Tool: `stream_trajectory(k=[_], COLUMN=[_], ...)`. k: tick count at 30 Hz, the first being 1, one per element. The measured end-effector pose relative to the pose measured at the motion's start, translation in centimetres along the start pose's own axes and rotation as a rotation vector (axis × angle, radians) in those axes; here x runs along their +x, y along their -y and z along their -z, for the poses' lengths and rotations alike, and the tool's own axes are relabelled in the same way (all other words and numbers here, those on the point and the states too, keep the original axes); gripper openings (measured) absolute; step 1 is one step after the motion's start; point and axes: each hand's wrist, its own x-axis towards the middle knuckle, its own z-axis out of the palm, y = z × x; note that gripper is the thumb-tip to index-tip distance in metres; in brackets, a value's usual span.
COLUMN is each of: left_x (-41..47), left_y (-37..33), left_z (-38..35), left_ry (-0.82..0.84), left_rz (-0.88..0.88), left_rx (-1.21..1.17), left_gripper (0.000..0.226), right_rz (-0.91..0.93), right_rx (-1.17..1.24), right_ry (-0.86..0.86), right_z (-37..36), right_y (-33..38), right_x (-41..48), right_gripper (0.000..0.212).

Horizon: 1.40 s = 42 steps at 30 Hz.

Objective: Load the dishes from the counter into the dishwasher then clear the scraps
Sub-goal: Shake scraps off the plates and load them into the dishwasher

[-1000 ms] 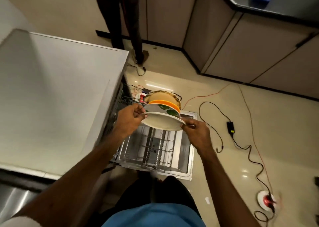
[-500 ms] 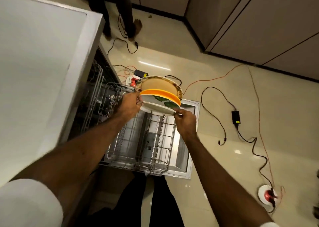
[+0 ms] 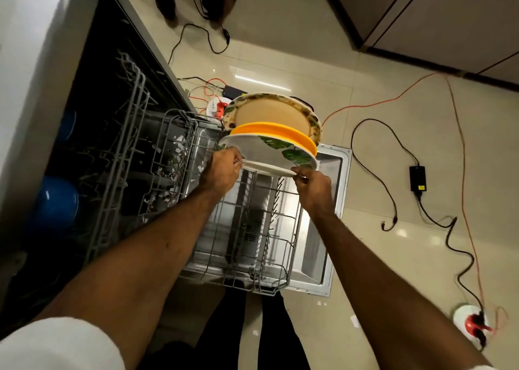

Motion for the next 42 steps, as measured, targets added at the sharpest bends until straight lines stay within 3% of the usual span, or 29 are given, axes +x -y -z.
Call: stream_trajectory(k=[2, 8, 13, 20, 28, 35, 42], left_x=[0.5, 1.3, 0.0, -5.1, -16.2, -29.9, -45.1], left_y=[0.2, 0.5, -0.8, -4.7, -10.2, -13.0, -9.5], left_z=[-0.6, -3.2, -2.6, 2.2, 12.6, 21.9, 26.2], left_ry=[0.032, 0.346, 0.339, 0.235, 0.032, -0.211, -0.525], left_rz=[0.004, -0.002, -0.009, -0.090, -0.167, -0.183, 0.102], left_rx=[0.001, -0.010, 0.022, 0.060, 0.085, -0.003, -0.080], left_gripper=[0.007, 0.053, 0.070, 0.071, 0.070, 0.063, 0.061], right_rz=[-0.020, -0.168, -0.152, 0.124, 0.356, 0.537, 0.722], right_rx=[-0.002, 0.078, 0.127, 0.020, 0.081, 0.136, 0.047], right_ry=[0.012, 0.174, 0.269, 0.203, 0.232, 0.390, 0.732], right_z=[-0.3, -0.6, -0.4, 4.5, 12.0, 15.7, 14.2], right_y=[-0.4, -0.2, 1.3, 7.1, 17.0, 24.4, 28.4], right_x=[0.5, 1.8, 1.1, -4.2, -13.8, -23.1, -32.3], right_gripper=[0.029, 0.039, 0.054, 0.051, 0.048, 0.049, 0.053])
